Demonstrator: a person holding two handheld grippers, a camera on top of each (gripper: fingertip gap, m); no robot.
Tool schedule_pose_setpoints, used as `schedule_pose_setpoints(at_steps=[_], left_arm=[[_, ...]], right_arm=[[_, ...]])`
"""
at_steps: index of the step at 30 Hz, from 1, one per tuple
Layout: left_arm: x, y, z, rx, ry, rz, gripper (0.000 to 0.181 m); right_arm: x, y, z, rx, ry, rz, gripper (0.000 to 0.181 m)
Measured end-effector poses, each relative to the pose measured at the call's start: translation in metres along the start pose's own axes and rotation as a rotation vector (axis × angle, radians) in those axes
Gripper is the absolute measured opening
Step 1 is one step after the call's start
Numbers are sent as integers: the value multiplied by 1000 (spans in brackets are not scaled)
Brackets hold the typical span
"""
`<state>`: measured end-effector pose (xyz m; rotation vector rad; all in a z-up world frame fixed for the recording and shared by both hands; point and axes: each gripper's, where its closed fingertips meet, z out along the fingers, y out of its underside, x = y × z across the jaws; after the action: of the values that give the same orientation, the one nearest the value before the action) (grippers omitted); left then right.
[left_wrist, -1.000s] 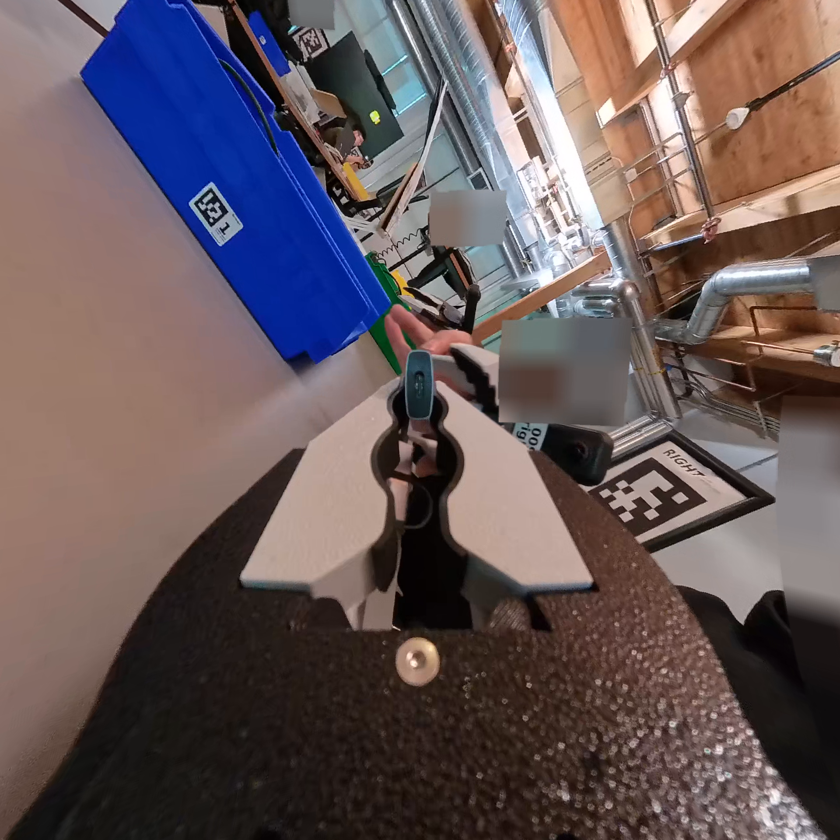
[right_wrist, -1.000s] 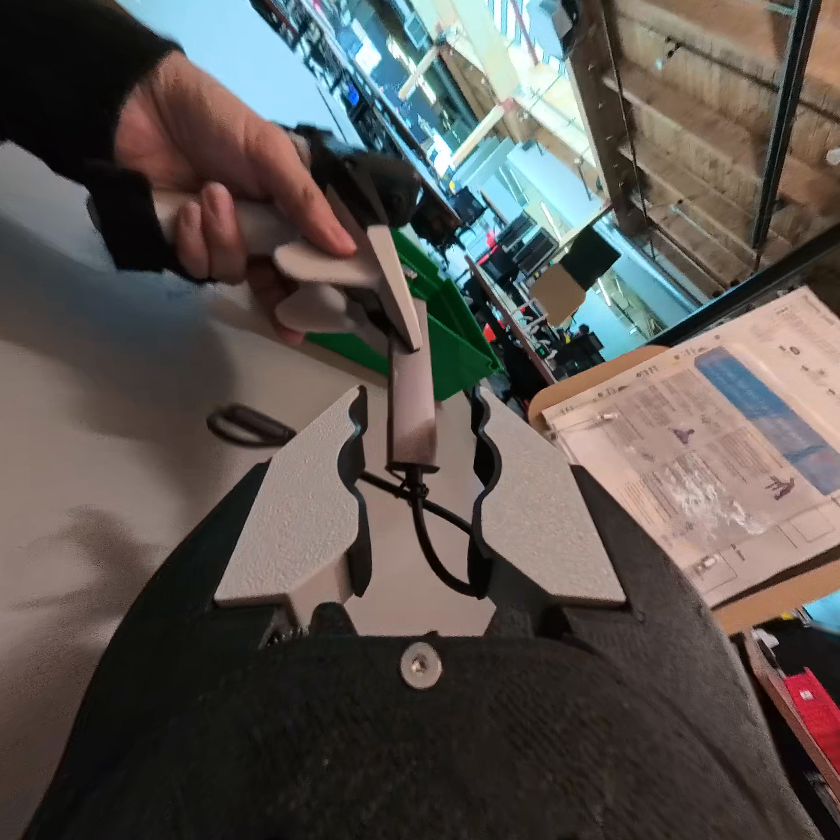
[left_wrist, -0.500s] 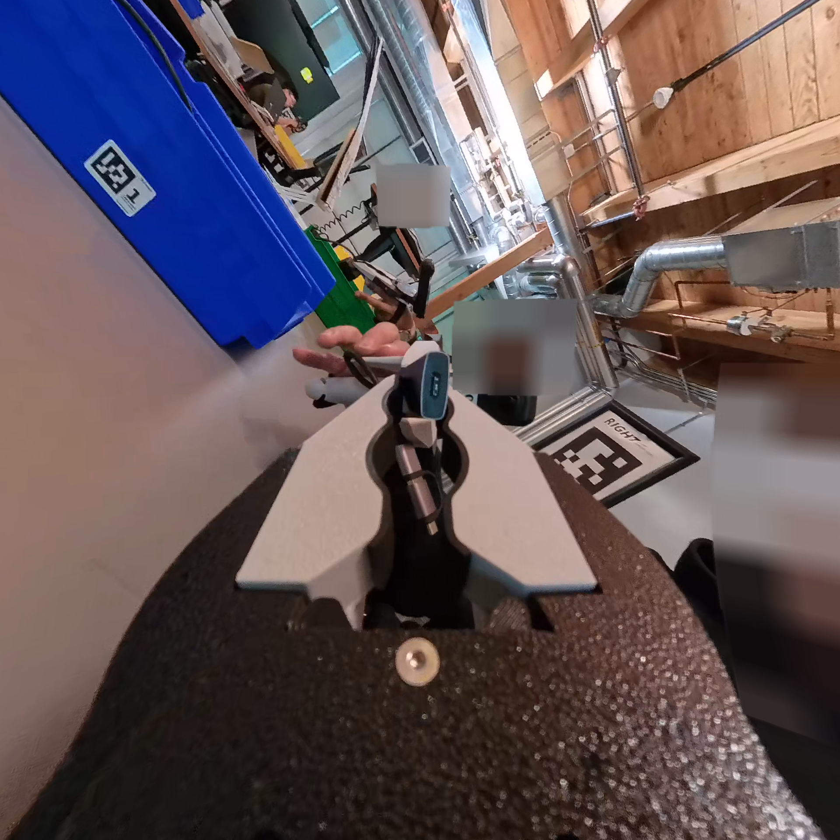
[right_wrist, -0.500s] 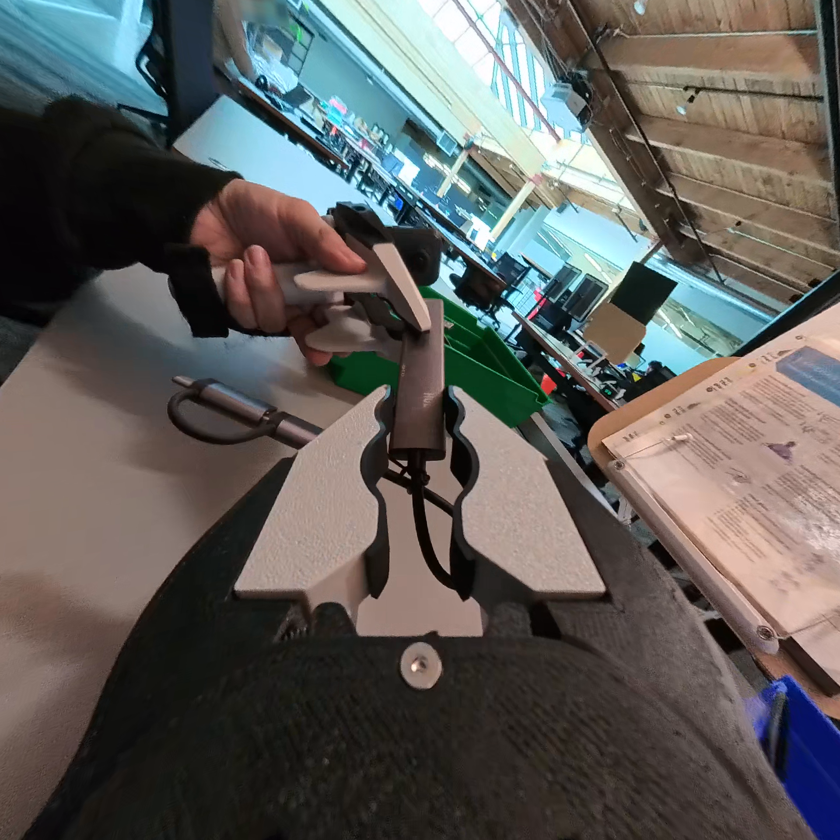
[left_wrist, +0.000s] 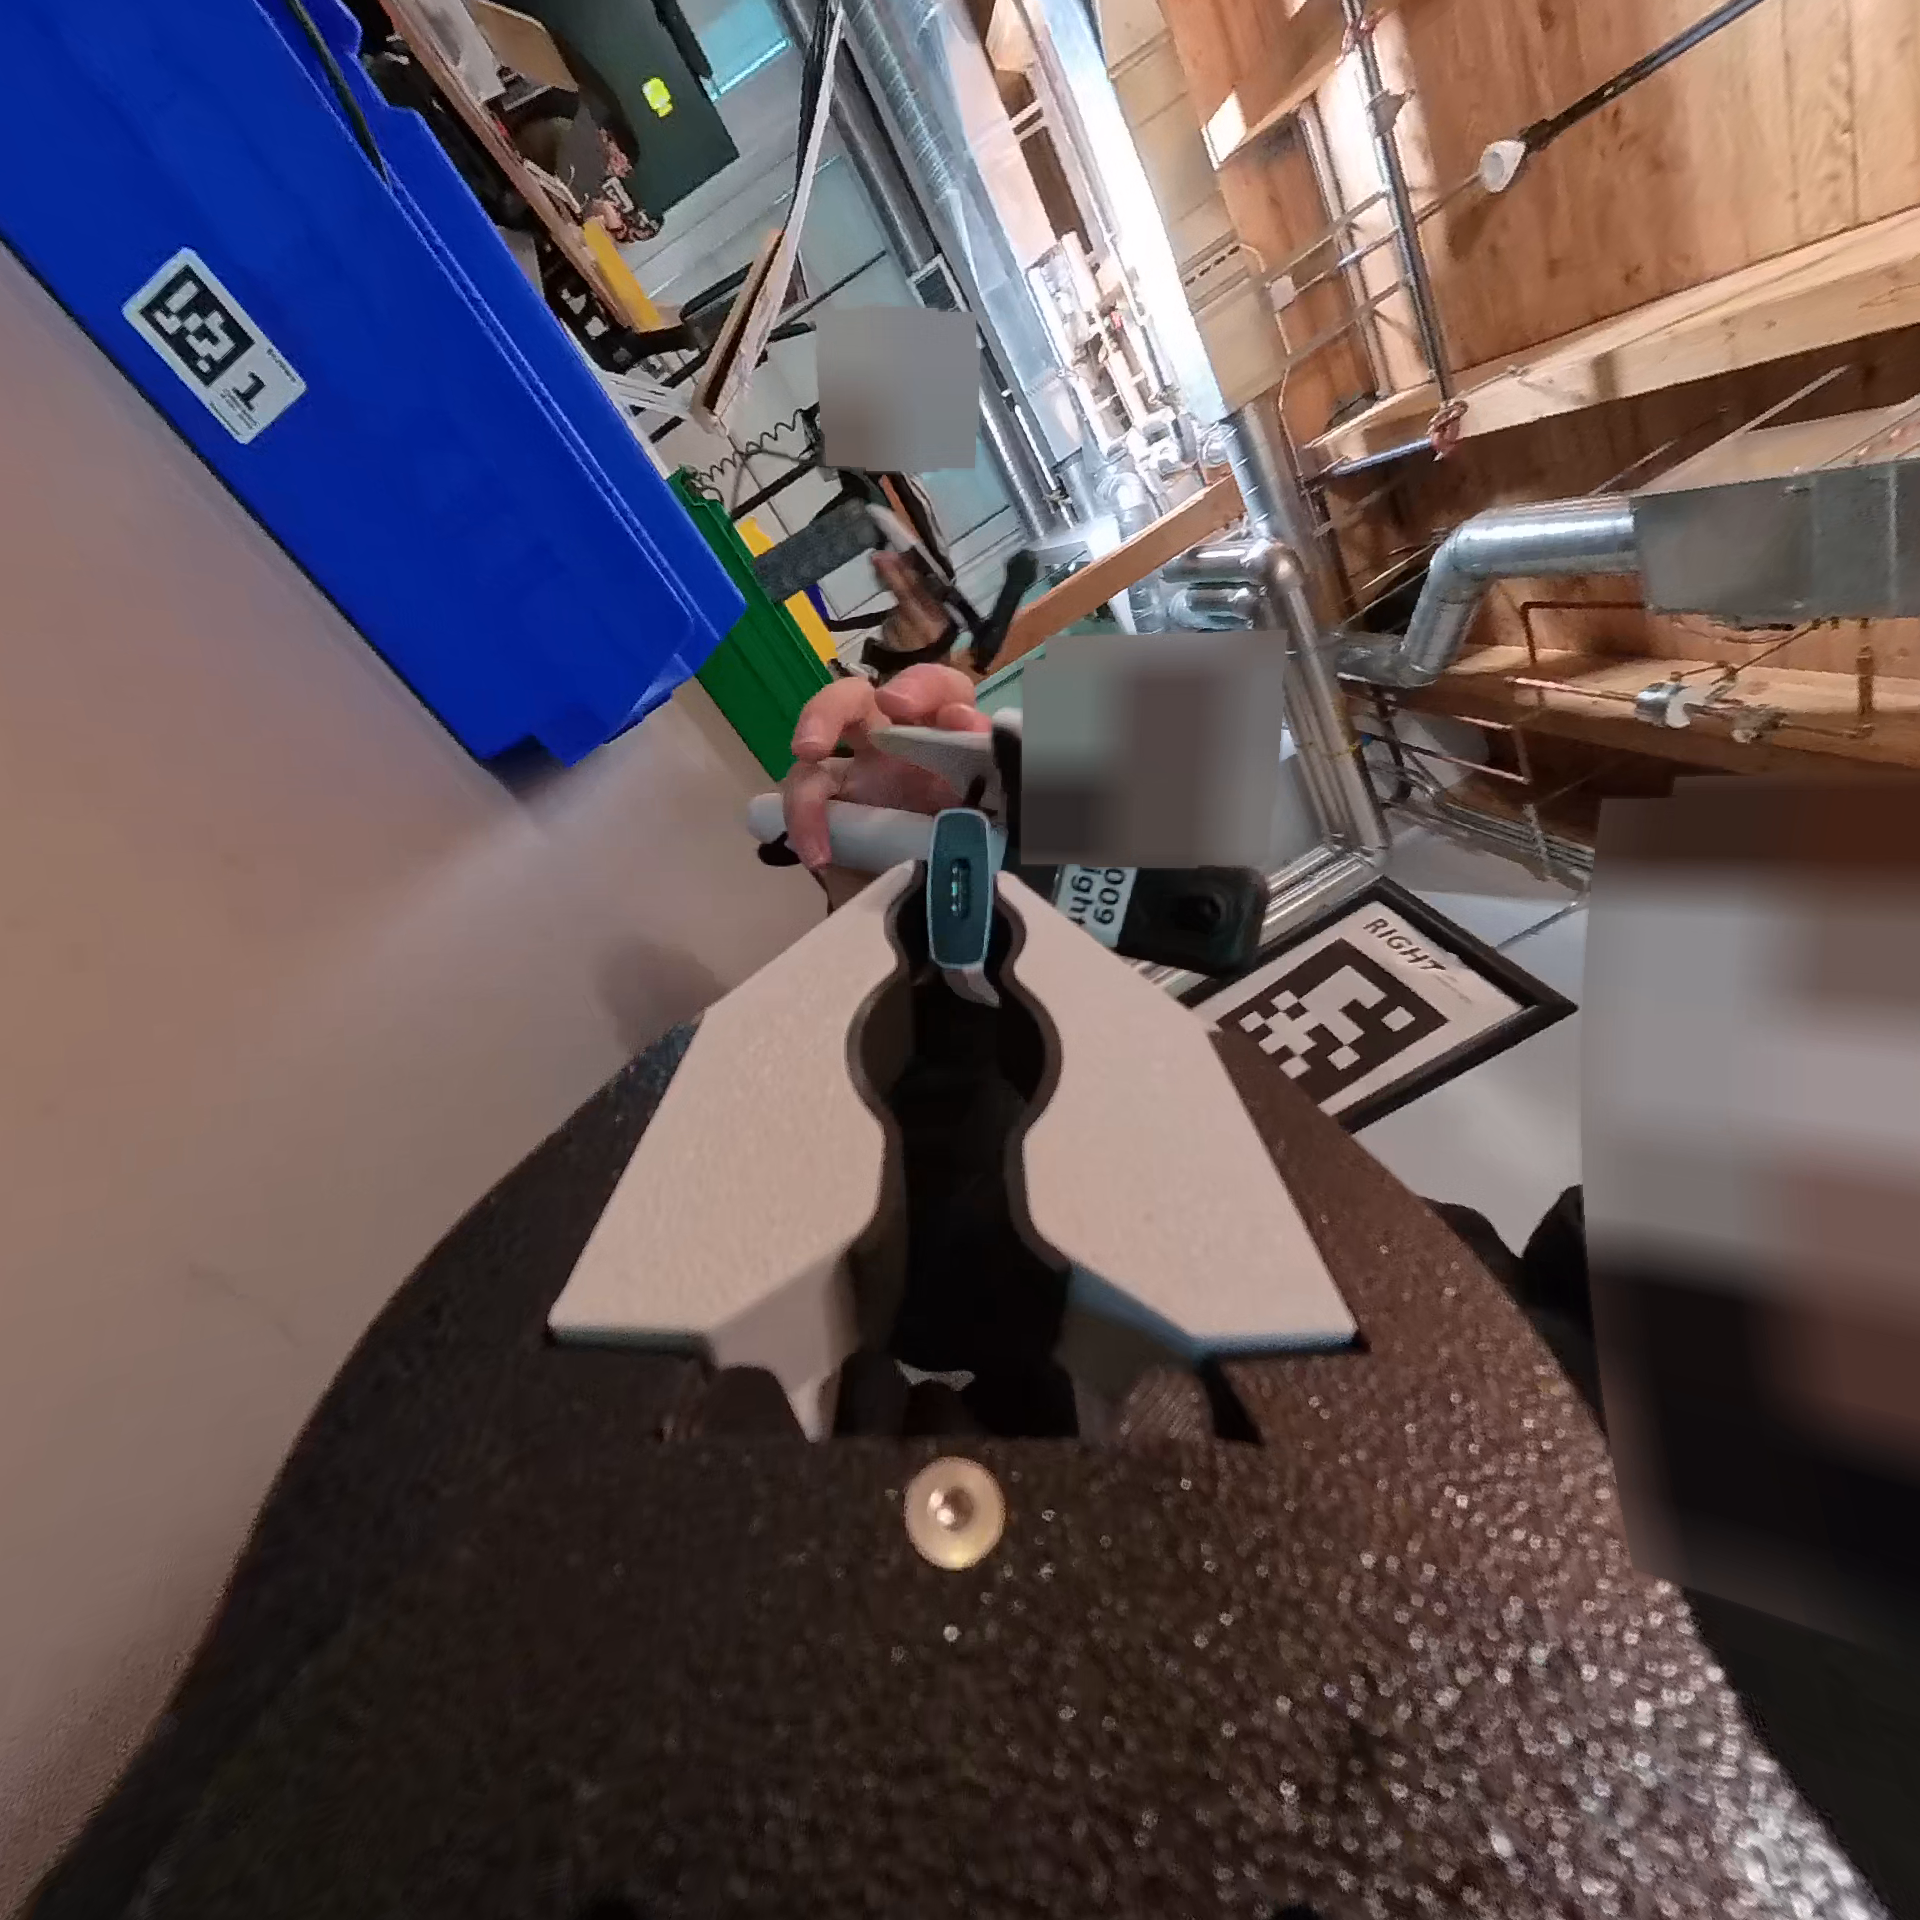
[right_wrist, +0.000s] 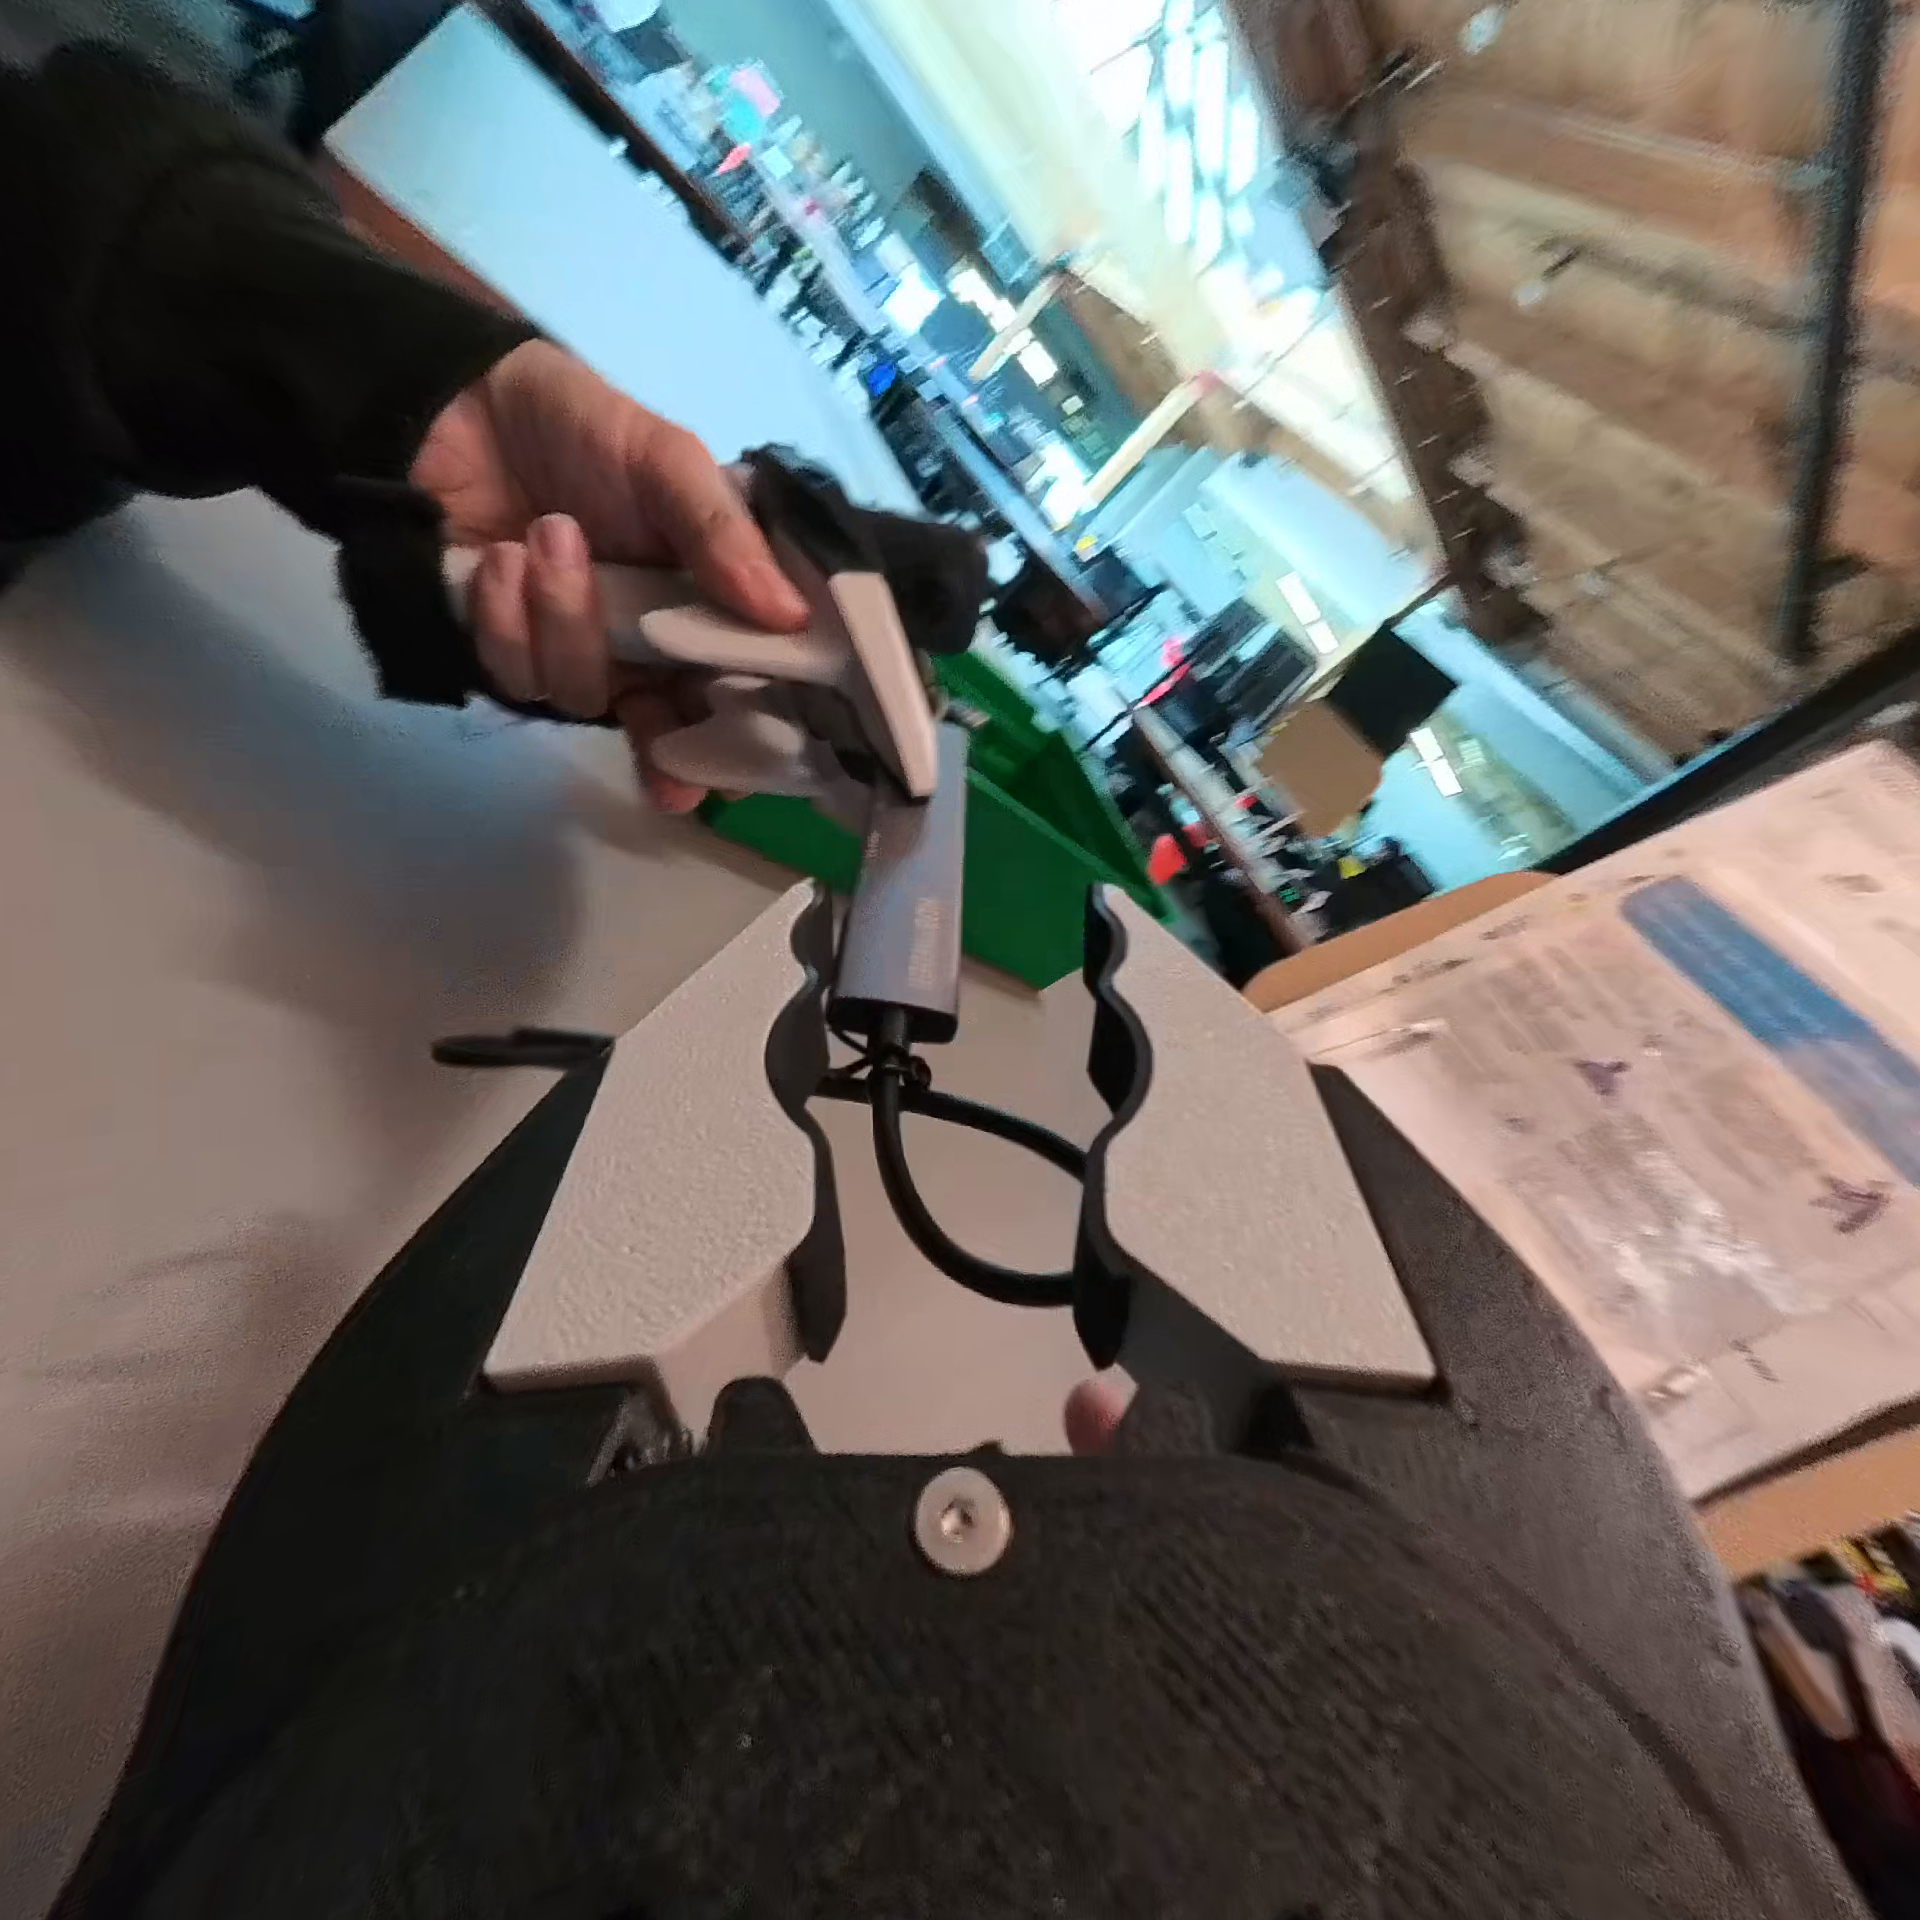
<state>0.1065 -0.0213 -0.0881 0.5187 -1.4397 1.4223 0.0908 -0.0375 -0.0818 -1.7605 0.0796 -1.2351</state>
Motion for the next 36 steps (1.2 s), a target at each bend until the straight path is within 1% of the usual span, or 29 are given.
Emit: schedule_pose_setpoints(at_steps=[1,4,7,10,11,16,18,20,23,24,25,27,30,31,32,33,35,36], left_arm=[[0,1,1,-8,-4,9,6],[4,1,2,0,30,-15,6],[1,0,1,7,17,-21,6],[0,-3,-1,25,24,-35,6],[-1,-4,-2,28,21,-36,6],[-3,-12,-7,72,9,-24,6],[-3,-18,-9,110,-25,11,7],[1,-27,-12,153,-70,81,9],[22,-41,-26,186,-133,240,11],[28,-48,-35,206,-193,317,11],[31,-57,-47,232,-281,401,12],[31,-76,-83,284,-523,571,18],[20,-102,-160,317,-986,741,25],[16,-106,-185,309,-1113,767,25],[11,-109,-205,295,-1203,773,25],[4,-109,-220,279,-1253,760,25],[-15,-110,-237,229,-1288,708,25],[-29,-109,-243,177,-1303,661,26]], right_arm=[[-4,1,0,-2,-28,12,45],[-1,0,-1,58,-6,62,45],[-6,5,2,50,-31,85,41],[-11,5,6,42,-54,131,32],[-15,6,7,40,-74,139,26],[-12,7,15,42,-23,243,24],[-8,9,20,58,13,321,24],[1,9,20,104,70,423,23],[23,15,12,184,158,612,23],[30,20,8,203,191,655,24],[36,27,4,221,221,699,23],[43,40,-1,237,264,778,23],[47,49,-3,221,293,806,24],[47,53,-2,202,295,802,24],[45,58,-1,185,297,808,24],[43,62,0,176,291,820,24],[38,67,3,150,273,828,24],[38,66,3,148,272,823,24]])
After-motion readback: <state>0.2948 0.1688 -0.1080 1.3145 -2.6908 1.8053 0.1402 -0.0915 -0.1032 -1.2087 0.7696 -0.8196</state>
